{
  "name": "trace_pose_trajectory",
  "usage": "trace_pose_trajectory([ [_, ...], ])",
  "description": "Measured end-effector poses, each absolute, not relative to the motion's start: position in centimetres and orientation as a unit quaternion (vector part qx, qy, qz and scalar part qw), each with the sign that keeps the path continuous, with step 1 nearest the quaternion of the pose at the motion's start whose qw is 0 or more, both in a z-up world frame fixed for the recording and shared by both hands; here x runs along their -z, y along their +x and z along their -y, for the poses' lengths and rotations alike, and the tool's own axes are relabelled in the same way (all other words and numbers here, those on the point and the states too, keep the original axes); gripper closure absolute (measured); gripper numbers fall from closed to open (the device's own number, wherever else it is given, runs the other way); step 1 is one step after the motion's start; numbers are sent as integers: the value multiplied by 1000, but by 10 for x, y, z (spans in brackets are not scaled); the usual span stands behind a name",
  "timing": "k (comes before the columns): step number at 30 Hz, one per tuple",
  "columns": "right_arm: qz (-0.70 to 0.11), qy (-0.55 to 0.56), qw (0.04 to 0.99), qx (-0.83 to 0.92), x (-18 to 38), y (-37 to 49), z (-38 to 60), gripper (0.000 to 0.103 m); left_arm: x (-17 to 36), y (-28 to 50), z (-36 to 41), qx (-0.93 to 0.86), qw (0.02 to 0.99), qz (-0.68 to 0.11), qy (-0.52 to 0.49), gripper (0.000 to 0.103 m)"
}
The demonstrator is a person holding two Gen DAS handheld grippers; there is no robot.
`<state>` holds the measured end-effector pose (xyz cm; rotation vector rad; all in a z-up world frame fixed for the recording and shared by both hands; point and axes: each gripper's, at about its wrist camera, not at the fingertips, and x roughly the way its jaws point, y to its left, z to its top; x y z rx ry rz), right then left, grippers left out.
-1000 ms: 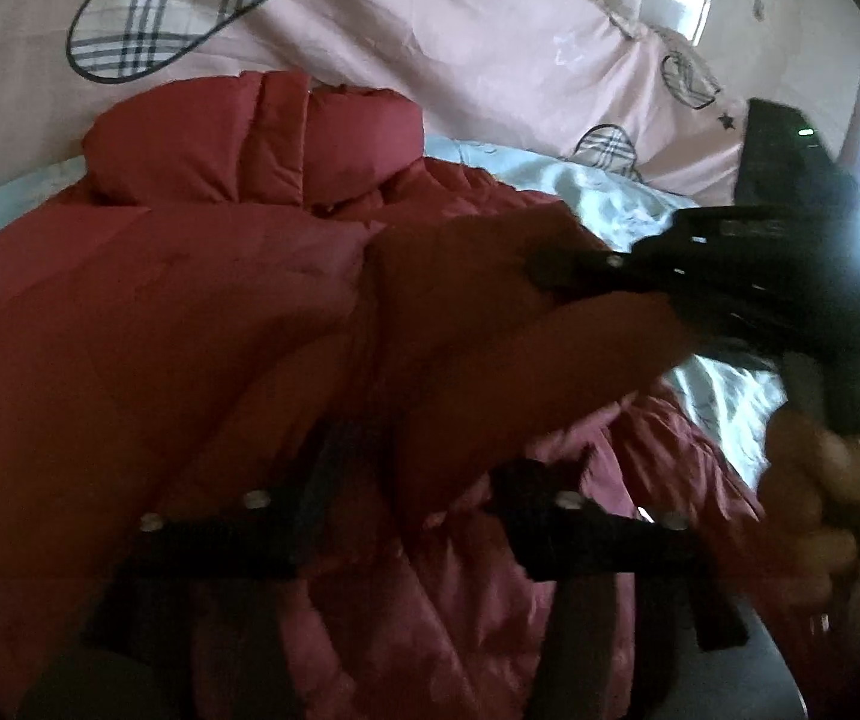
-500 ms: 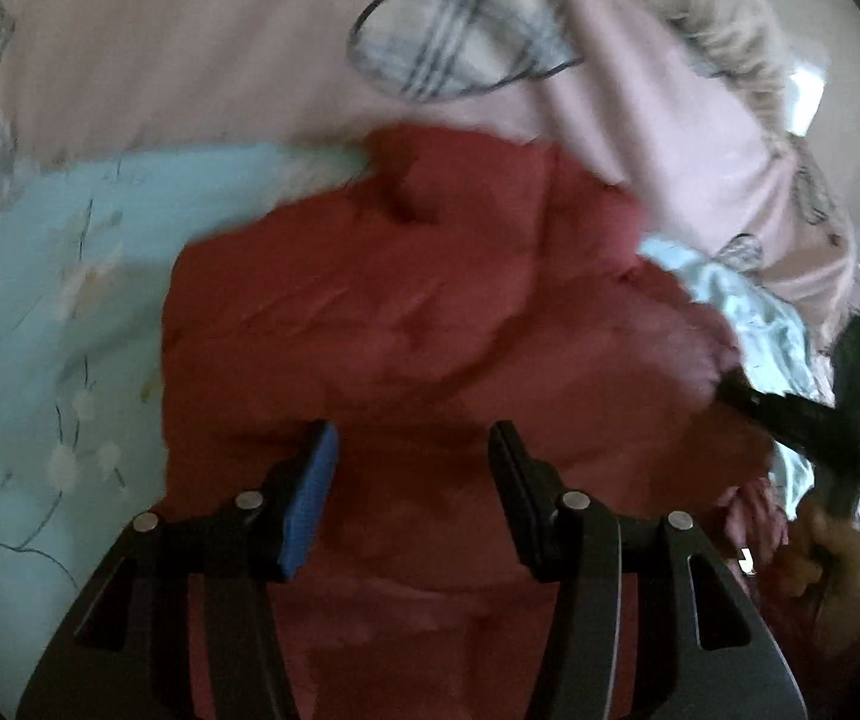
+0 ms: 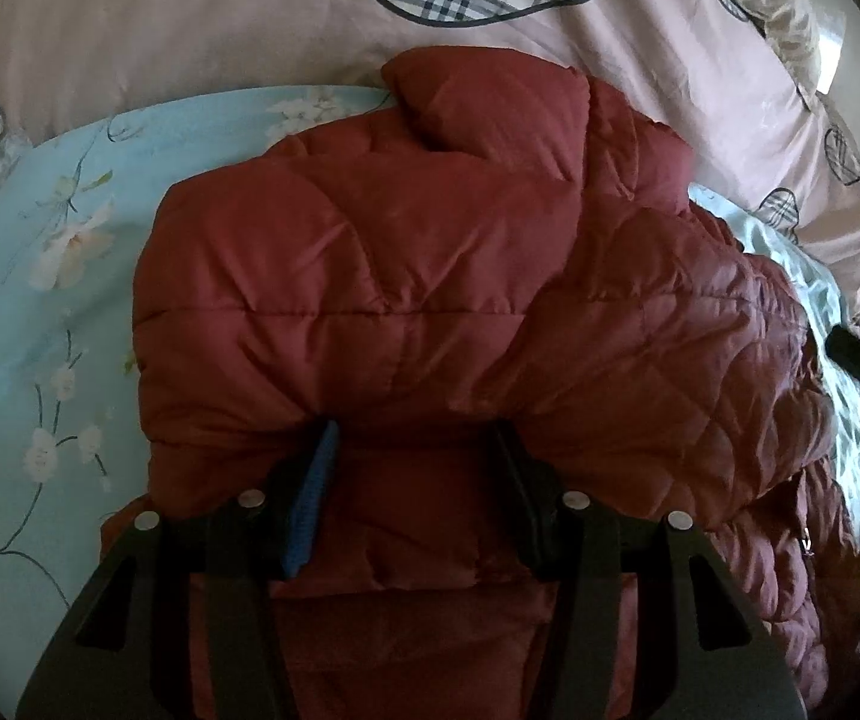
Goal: Fold large clothes
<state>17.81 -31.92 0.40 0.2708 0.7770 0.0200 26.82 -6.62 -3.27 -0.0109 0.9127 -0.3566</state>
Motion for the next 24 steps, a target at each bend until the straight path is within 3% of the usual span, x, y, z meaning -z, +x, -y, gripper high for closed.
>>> trace_pose_trajectory([
  [6, -437, 96, 894, 28, 44, 191, 318, 62, 29, 266, 65, 174, 879, -443, 12, 52],
  [10, -439, 100, 892, 30, 45, 190, 323, 62, 13, 256, 48, 182, 888, -423, -8, 52],
  [24, -438, 107, 892, 27, 55, 194, 319, 62, 35, 268, 45, 165, 879, -448, -7, 52],
])
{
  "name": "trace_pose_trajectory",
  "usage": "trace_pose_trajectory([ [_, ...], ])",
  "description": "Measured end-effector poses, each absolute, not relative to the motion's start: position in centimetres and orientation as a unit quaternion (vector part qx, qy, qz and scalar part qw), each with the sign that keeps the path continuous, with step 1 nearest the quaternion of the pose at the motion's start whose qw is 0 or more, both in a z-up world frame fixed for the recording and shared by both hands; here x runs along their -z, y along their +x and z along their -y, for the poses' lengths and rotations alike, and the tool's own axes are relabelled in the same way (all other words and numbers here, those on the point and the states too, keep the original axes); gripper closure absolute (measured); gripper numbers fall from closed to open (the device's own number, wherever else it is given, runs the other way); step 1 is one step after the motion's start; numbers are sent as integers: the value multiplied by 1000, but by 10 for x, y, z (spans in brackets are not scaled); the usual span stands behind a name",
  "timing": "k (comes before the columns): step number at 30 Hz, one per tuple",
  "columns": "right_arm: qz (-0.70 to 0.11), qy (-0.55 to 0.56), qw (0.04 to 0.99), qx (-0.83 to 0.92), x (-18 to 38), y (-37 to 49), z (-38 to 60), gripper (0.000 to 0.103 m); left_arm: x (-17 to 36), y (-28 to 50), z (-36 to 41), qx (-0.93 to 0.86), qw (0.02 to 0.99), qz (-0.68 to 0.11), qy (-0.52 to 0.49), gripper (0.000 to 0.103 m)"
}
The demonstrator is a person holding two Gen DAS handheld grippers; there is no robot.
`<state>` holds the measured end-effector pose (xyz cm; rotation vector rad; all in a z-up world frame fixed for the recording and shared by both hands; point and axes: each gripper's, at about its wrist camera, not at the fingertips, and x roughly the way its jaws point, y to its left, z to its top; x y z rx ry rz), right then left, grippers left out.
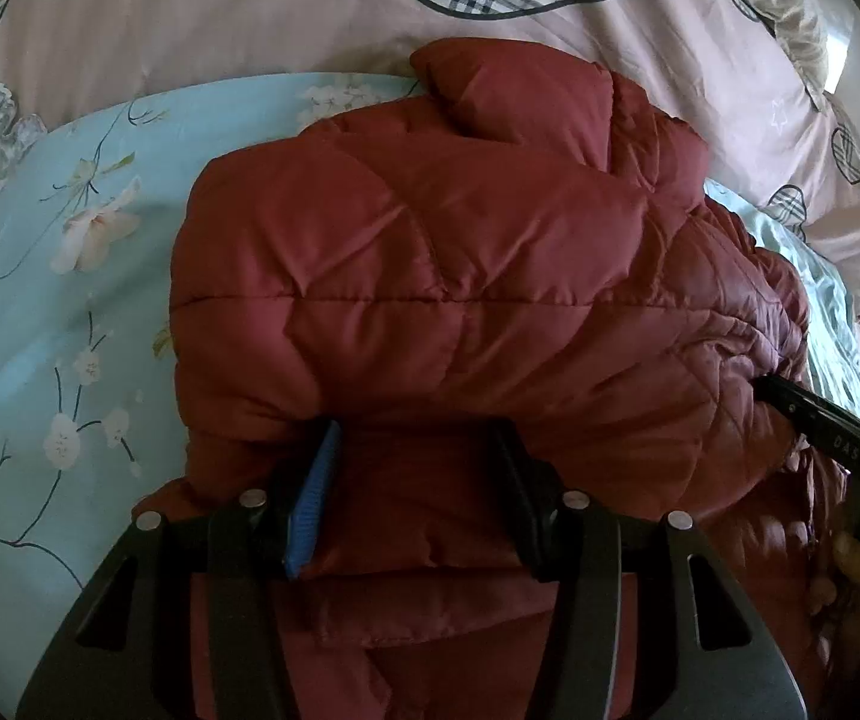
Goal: Fold large clothes
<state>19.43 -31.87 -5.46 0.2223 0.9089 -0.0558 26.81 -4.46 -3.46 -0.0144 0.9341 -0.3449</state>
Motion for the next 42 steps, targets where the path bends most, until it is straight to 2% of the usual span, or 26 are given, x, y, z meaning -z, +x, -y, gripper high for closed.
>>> trace_pose_trajectory([
  [6, -441, 115, 890, 25, 41, 188, 317, 60, 30, 269, 48, 161, 878, -450, 8, 52],
  [8, -440, 128, 889, 18, 32, 180, 319, 52, 25, 268, 46, 164, 875, -455, 5, 50],
  [10, -434, 130, 891, 18, 21, 168, 319, 43, 18, 264, 41, 175, 871, -459, -12, 37],
  [11, -433, 128, 892, 19, 16, 164, 319, 39, 15, 260, 38, 175, 870, -460, -19, 34],
  [13, -433, 128, 892, 14, 8, 151, 319, 39, 10, 253, 34, 173, 871, -460, -23, 31],
  [18, -429, 137, 893, 9, -7, 116, 321, 38, 5, 223, 17, 170, 867, -467, -39, 30],
  [23, -435, 149, 888, 0, -16, 81, 326, 31, 5, 190, -9, 165, 862, -475, -59, 30],
  [32, -451, 165, 877, 14, -22, 16, 344, 28, 13, 134, -61, 147, 850, -497, -94, 30],
  [42, -468, 190, 862, 43, -15, -42, 361, 28, 24, 85, -80, 152, 838, -517, -85, 30],
])
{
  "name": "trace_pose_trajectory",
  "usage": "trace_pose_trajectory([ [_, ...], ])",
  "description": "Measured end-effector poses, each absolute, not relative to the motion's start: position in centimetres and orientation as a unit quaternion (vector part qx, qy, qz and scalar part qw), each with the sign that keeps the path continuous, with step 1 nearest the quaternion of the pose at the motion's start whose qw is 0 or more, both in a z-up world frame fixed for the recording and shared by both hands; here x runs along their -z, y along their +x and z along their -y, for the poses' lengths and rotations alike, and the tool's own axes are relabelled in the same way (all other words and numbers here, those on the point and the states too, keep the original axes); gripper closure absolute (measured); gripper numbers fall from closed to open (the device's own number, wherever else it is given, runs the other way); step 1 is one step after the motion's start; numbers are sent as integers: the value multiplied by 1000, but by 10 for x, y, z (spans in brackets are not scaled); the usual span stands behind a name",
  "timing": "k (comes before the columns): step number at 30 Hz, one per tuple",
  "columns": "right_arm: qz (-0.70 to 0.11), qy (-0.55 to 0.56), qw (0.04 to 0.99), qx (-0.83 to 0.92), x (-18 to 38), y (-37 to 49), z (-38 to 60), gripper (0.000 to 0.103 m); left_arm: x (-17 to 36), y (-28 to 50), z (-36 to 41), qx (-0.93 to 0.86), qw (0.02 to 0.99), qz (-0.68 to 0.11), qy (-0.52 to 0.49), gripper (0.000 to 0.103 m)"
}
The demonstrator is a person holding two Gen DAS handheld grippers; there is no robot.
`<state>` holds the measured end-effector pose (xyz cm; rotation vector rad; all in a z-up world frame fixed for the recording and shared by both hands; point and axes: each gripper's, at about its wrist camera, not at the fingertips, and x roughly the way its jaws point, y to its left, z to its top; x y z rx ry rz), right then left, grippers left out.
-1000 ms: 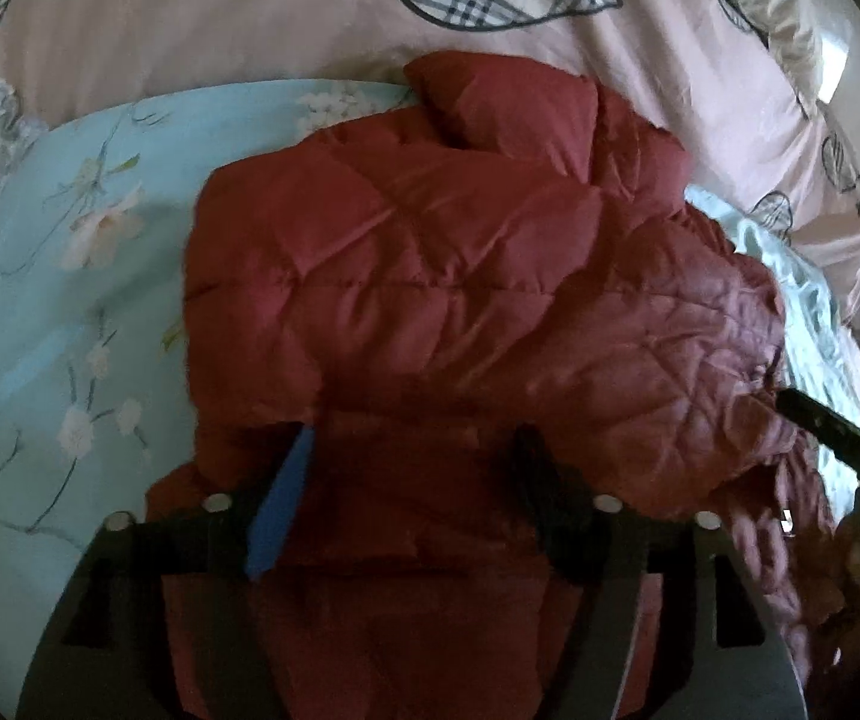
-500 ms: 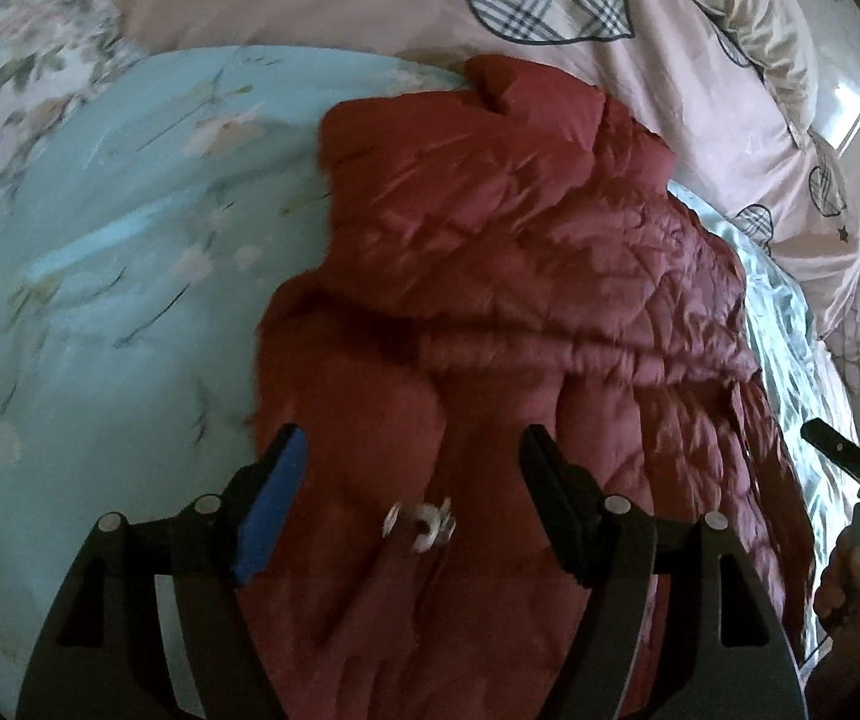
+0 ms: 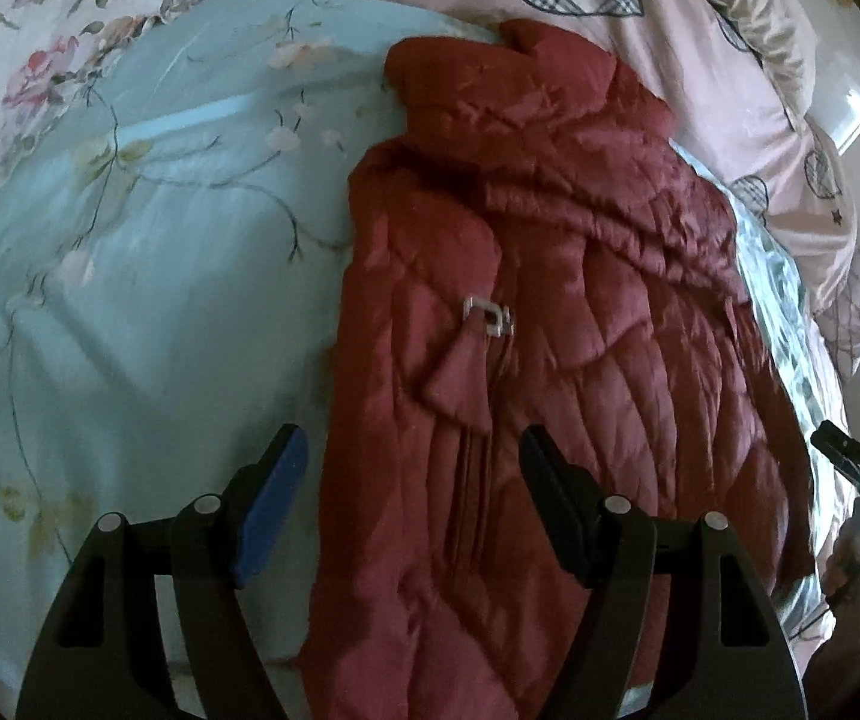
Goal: Fold large clothes
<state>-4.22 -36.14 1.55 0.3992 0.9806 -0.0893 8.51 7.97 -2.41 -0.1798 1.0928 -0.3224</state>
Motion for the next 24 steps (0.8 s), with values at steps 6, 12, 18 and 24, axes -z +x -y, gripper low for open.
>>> trace_pose_trajectory([
  [6, -484, 195, 852, 49, -7, -65, 360, 28, 27, 64, -86, 159, 834, -521, -87, 30],
  [12, -501, 208, 839, 39, 8, -83, 352, 28, 35, 46, -94, 164, 826, -531, -94, 30],
  [18, -510, 225, 830, 33, 21, -102, 348, 28, 42, 31, -101, 170, 820, -537, -98, 30],
  [24, -506, 233, 830, 31, 23, -110, 343, 28, 45, 20, -101, 185, 814, -541, -104, 30],
])
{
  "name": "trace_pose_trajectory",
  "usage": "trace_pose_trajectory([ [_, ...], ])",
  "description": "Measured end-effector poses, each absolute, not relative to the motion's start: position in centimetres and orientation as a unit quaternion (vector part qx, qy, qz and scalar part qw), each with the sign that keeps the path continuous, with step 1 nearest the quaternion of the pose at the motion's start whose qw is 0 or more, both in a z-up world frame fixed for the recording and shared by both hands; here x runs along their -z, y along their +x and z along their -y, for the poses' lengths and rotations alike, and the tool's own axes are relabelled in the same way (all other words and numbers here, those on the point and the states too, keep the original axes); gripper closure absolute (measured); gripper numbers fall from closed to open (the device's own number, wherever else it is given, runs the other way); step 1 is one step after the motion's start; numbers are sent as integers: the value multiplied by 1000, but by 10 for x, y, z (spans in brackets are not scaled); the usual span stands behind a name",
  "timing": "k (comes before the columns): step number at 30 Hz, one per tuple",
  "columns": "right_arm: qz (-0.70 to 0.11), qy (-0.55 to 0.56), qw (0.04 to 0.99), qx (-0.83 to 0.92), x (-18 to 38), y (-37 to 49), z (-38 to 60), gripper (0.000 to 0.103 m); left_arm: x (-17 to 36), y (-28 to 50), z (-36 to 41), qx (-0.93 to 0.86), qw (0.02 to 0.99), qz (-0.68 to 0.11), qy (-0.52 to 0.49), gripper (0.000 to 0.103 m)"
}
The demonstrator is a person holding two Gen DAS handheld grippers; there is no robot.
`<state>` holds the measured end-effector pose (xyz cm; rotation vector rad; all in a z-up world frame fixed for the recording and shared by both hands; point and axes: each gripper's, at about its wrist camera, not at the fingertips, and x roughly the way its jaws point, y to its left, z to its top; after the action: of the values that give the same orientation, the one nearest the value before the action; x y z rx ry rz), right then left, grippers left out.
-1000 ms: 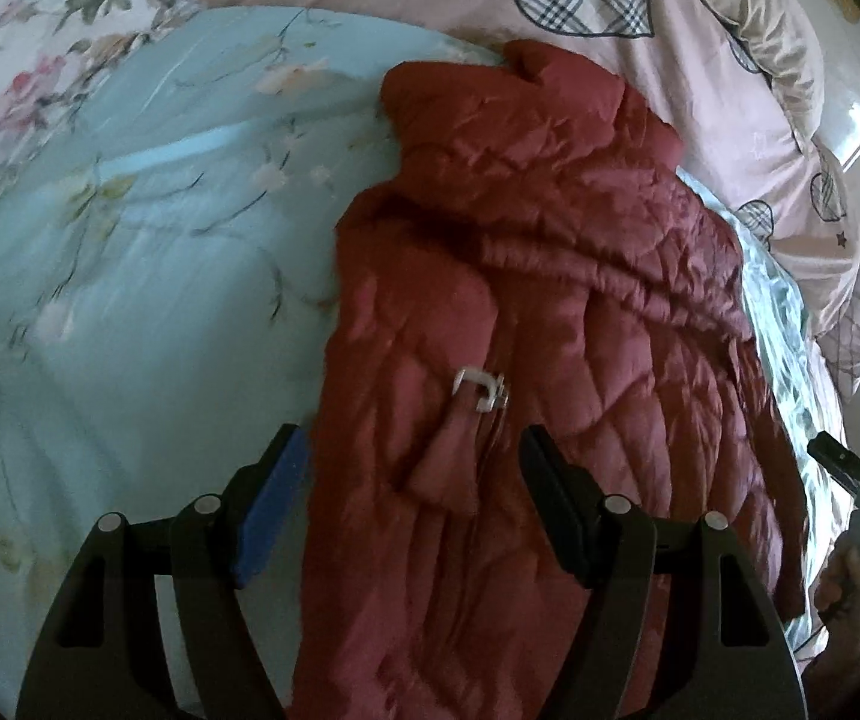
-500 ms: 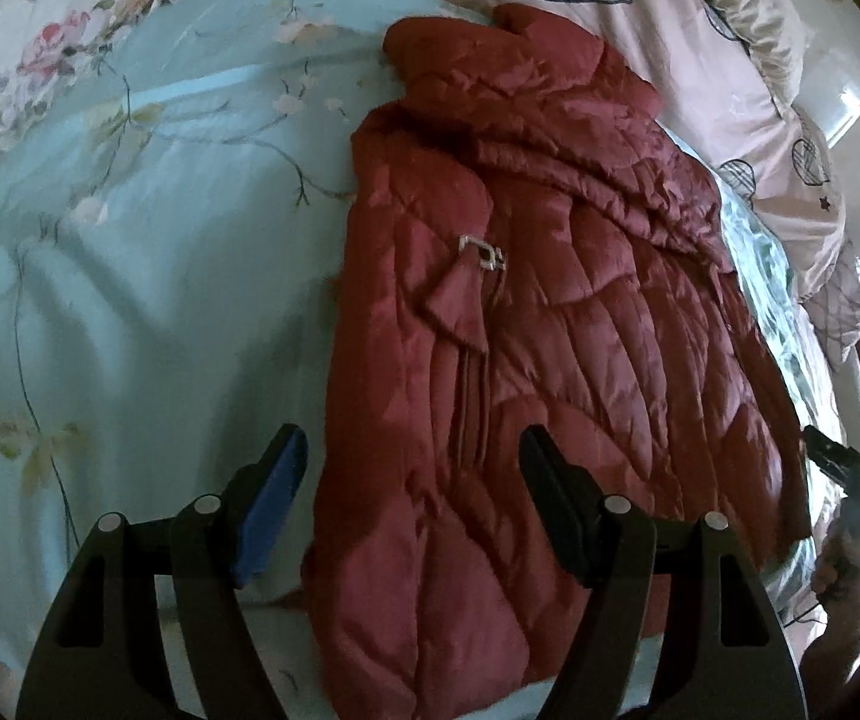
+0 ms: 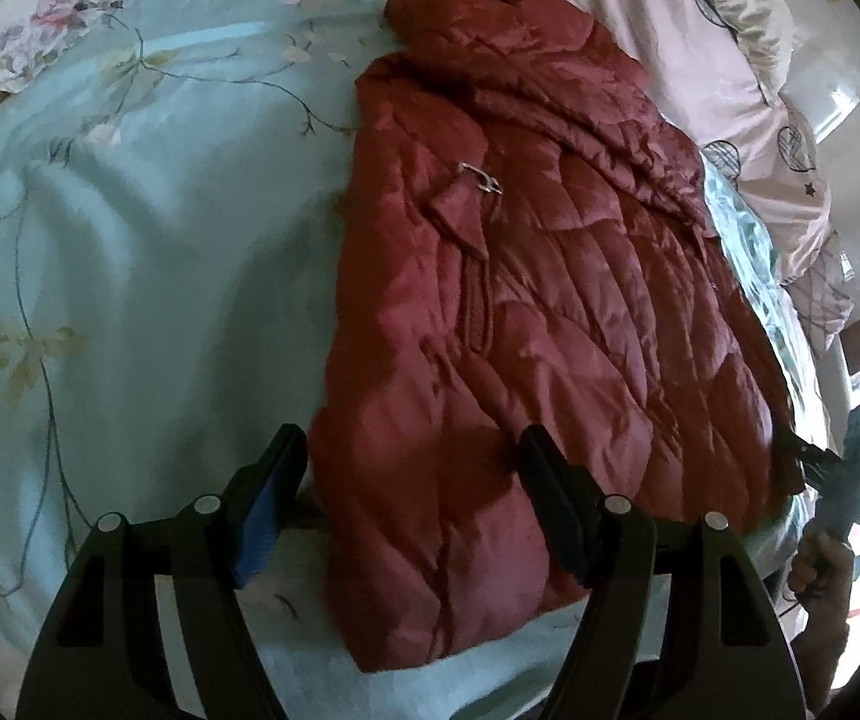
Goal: Fold large clothes
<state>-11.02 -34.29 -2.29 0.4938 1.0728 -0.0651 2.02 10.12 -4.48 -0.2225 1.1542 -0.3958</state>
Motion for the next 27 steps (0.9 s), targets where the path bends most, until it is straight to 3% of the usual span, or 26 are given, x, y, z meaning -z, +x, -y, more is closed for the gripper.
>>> trace_pose_trajectory([
  [15, -499, 243, 832, 14, 33, -115, 336, 29, 57, 7, -84, 213, 805, -544, -99, 30],
  [19, -498, 229, 836, 9, 32, -113, 330, 40, 57, 5, -78, 224, 807, -539, -87, 31],
  [20, -497, 229, 837, 7, 31, -113, 330, 46, 56, 4, -77, 228, 808, -537, -83, 34],
  [22, -492, 234, 839, 4, 30, -117, 331, 57, 56, 3, -76, 237, 807, -535, -77, 57],
  [24, -487, 240, 840, 1, 29, -119, 333, 64, 56, 2, -77, 242, 807, -533, -76, 72],
  [27, -480, 249, 841, -4, 26, -125, 335, 72, 52, -1, -81, 252, 808, -526, -85, 80],
])
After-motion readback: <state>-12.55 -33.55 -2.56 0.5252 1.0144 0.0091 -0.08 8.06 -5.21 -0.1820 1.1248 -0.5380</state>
